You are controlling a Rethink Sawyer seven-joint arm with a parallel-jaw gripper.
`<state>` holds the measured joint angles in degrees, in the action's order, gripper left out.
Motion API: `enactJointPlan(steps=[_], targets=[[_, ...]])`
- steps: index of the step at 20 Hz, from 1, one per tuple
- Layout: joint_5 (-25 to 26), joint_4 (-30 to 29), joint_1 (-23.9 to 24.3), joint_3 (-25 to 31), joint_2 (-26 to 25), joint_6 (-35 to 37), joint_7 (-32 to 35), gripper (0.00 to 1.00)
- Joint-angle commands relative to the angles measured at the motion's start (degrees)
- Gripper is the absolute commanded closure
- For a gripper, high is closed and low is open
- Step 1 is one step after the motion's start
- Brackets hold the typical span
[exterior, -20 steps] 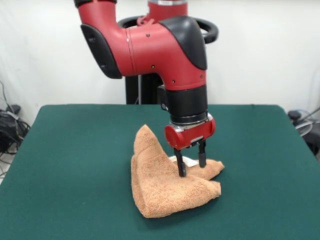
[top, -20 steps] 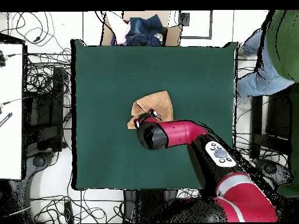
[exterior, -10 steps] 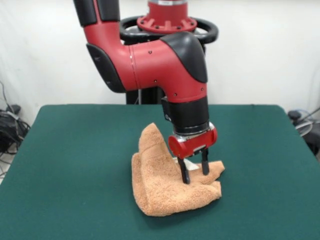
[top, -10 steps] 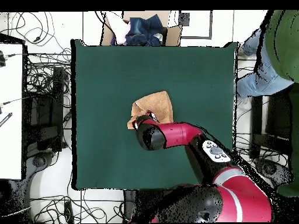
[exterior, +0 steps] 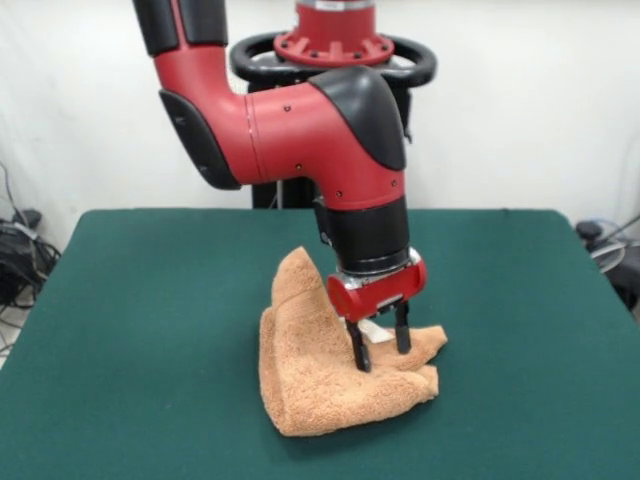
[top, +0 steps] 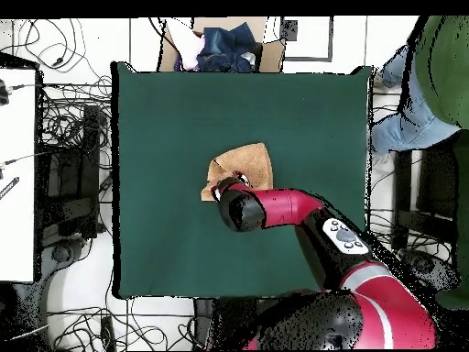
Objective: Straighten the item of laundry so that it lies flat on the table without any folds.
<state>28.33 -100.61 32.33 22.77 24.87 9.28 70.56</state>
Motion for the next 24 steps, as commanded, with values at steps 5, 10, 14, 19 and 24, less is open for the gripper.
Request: enactJointPlan(steps=[5, 10, 14, 19, 24], targets=[[-1.77, 10.24, 2.75, 6.41, -2.98, 13.36, -1.77, 0.00], [-0.34, 12.38, 4.57, 8.43, -5.32, 14.83, -3.63, 0.00], [0.64, 13.82, 5.73, 10.00, -6.52, 15.94, -4.48, 0.00], [1.53, 14.51, 6.60, 10.83, -6.62, 16.92, -4.60, 0.00], [2.07, 14.39, 7.33, 11.40, -6.45, 17.01, -4.04, 0.00]])
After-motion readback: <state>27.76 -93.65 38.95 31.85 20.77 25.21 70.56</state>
